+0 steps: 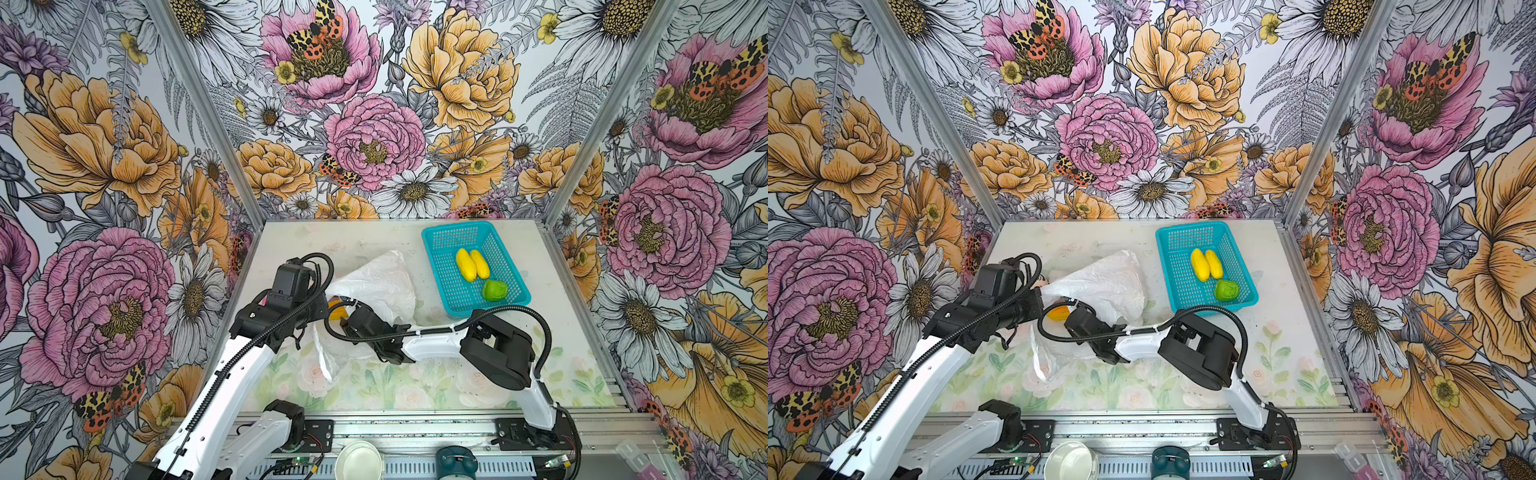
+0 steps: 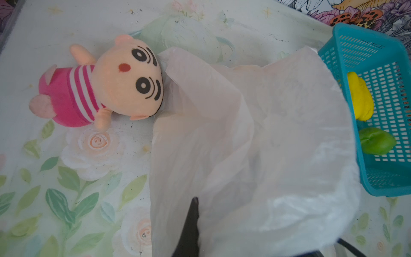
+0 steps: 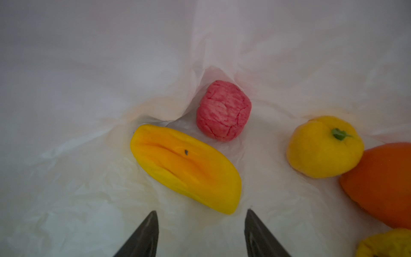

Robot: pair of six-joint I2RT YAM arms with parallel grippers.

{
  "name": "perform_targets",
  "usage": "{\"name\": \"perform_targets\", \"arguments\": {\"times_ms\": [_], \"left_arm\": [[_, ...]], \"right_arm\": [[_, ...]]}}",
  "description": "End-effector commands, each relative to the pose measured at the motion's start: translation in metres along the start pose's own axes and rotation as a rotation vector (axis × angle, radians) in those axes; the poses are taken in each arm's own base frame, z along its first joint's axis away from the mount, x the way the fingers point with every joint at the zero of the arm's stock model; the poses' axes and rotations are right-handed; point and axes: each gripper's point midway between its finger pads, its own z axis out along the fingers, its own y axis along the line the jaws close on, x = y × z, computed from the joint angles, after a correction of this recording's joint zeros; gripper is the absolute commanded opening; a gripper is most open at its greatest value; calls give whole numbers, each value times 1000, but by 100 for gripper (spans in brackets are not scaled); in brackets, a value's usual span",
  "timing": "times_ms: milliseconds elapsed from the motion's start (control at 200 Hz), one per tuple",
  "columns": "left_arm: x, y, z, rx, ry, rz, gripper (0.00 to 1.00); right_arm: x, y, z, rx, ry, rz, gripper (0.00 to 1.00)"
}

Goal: Untie the knot of the plastic bag and take out the fruit
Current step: Pick up the fruit from the plastic bag.

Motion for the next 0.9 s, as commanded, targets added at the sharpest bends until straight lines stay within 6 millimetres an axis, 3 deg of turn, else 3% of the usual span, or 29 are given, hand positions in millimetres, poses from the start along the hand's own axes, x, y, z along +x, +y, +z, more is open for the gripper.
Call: {"name": "perform_targets", "arguments": {"times_ms": [0, 265, 440, 605, 755, 895], "left_arm": [[1, 1, -3, 11, -4, -1, 0], [1, 0, -3, 13, -6, 0, 0], [1, 0, -3, 12, -4, 1, 0], [1, 0, -3, 13, -3, 0, 0], [1, 0, -3, 15, -3, -1, 0], [1, 0, -3, 16, -1, 1, 0]], "right_arm": [[2, 4, 10, -52, -28, -9, 74], [4, -4, 35, -87, -23, -28, 88], [9, -13, 55, -72, 25, -20, 90], [14, -4, 67, -122, 55, -23, 90], [14, 4, 70, -155, 62, -24, 80], [11, 13, 63, -193, 54, -28, 64]]}}
